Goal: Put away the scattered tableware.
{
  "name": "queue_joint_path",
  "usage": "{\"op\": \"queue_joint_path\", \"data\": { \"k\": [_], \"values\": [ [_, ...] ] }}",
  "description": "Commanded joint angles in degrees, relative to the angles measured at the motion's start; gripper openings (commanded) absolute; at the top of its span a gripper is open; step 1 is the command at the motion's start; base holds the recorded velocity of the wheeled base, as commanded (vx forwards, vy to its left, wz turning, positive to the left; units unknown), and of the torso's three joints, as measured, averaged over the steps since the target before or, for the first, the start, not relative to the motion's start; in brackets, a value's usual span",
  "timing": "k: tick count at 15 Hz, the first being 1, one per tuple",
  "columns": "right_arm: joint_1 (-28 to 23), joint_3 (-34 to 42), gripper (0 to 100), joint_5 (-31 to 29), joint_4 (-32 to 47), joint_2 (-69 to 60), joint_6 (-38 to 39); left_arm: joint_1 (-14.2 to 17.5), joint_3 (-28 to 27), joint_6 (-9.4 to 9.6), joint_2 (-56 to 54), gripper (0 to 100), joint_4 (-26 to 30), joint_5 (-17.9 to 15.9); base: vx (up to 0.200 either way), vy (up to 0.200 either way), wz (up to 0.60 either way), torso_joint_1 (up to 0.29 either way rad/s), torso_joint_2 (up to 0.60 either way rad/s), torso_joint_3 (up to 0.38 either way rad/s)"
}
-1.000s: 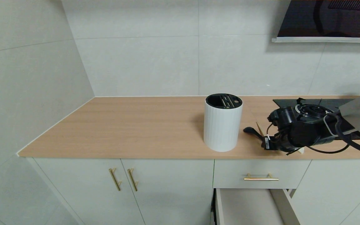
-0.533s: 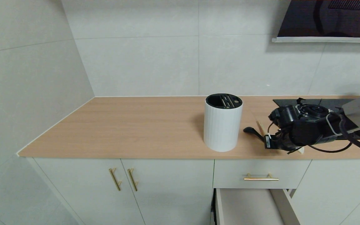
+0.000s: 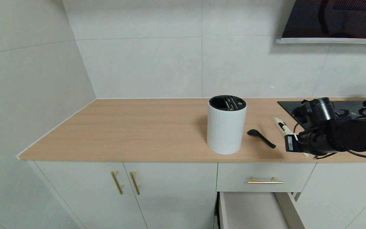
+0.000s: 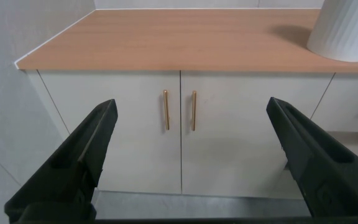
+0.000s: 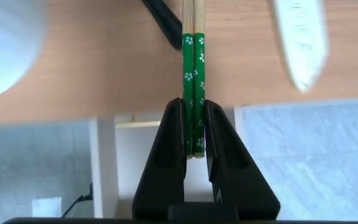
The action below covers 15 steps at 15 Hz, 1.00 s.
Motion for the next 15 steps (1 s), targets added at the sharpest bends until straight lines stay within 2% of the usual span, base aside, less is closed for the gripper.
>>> {"op": "queue_joint_path", "data": {
  "k": [1,4,6,7,10,15],
  "values": [
    [1.18,7.94,0,1.11,-0.12,-12.09,0.89,0.0,0.01,-0.02,0.01,100,-0.04,0.02,0.0,0.0,0.0,0.0,0.0,0.0],
    [1.09,12.08,0,3.92,0.23,-18.24,3.7,0.0,0.01,-0.02,0.01,100,-0.04,0.02,0.0,0.0,0.0,0.0,0.0,0.0],
    [1.09,15.06,0,9.19,3.83,-22.28,3.09,0.0,0.01,-0.02,0.01,100,0.05,0.02,0.0,0.0,0.0,0.0,0.0,0.0],
    [1.09,16.82,0,14.2,4.54,-24.66,0.01,0.0,0.01,-0.02,0.01,100,-0.04,0.02,0.0,0.0,0.0,0.0,0.0,0.0],
    [1.27,19.55,0,15.61,4.71,-25.8,-6.32,0.0,0.01,-0.02,0.01,100,-0.04,0.02,0.0,0.0,0.0,0.0,0.0,0.0],
    [3.29,21.04,0,16.05,4.8,-26.06,-8.16,0.0,0.01,-0.02,0.01,100,-0.04,0.02,0.0,0.0,0.0,0.0,0.0,0.0]
  ]
}}
